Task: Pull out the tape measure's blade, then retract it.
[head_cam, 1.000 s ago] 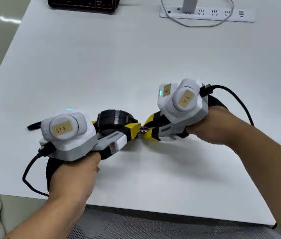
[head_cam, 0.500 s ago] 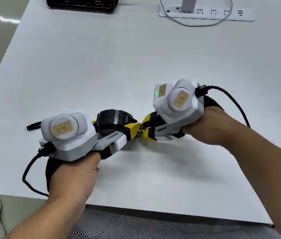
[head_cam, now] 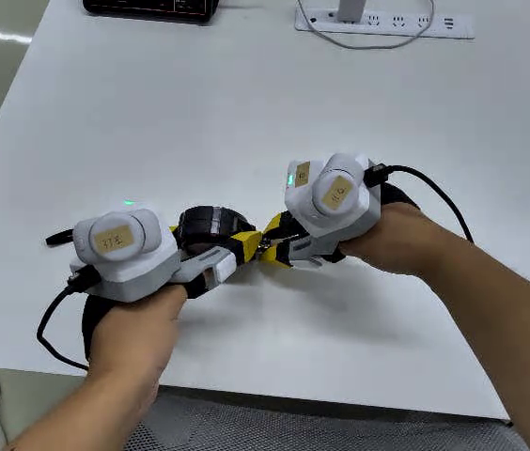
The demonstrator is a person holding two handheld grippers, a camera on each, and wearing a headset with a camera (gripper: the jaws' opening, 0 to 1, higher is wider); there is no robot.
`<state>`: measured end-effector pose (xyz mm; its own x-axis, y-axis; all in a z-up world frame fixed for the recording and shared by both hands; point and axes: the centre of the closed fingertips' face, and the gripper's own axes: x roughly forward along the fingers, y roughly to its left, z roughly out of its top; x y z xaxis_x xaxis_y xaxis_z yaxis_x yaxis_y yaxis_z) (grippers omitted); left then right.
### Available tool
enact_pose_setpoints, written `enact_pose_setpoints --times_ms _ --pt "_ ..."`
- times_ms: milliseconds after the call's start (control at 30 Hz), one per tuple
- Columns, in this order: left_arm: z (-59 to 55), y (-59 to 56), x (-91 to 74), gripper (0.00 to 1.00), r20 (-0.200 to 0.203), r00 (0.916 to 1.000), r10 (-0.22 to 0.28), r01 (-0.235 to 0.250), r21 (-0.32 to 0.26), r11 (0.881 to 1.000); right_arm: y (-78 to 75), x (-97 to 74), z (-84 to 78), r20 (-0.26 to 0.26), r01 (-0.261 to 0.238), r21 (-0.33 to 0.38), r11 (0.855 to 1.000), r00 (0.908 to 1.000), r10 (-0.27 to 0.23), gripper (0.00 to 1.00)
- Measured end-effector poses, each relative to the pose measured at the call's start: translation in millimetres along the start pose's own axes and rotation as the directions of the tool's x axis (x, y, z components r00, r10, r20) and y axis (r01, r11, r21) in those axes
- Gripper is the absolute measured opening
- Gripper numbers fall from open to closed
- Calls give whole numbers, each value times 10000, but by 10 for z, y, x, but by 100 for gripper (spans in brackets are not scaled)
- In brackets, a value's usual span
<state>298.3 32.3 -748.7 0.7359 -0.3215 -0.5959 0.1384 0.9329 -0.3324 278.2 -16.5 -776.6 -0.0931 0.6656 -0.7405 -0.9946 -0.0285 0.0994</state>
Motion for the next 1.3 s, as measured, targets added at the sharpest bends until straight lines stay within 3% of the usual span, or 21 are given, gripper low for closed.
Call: enact_pose_setpoints --times_ms 233,633,900,1167,1300 --pt "40 -7 -8 60 2 10000 30 -31 595 9982 -20 -70 -12 26 42 170 9998 10000 -42 15" --pt "52 9 -32 62 2 10000 -12 12 737 9973 5 -92 4 196 119 379 9992 9997 -126 18" --pt "55 64 -95 67 91 9999 -99 88 1156 9933 -3 -186 -74 379 406 877 9953 9983 -440 24" --pt "66 28 -118 65 55 9997 -223 214 1318 9910 8 -257 -68 494 647 854 9942 9964 -691 25" --pt "63 17 -153 69 -71 9995 -323 331 1745 9841 18 -329 -112 549 866 966 9915 9942 -922 32"
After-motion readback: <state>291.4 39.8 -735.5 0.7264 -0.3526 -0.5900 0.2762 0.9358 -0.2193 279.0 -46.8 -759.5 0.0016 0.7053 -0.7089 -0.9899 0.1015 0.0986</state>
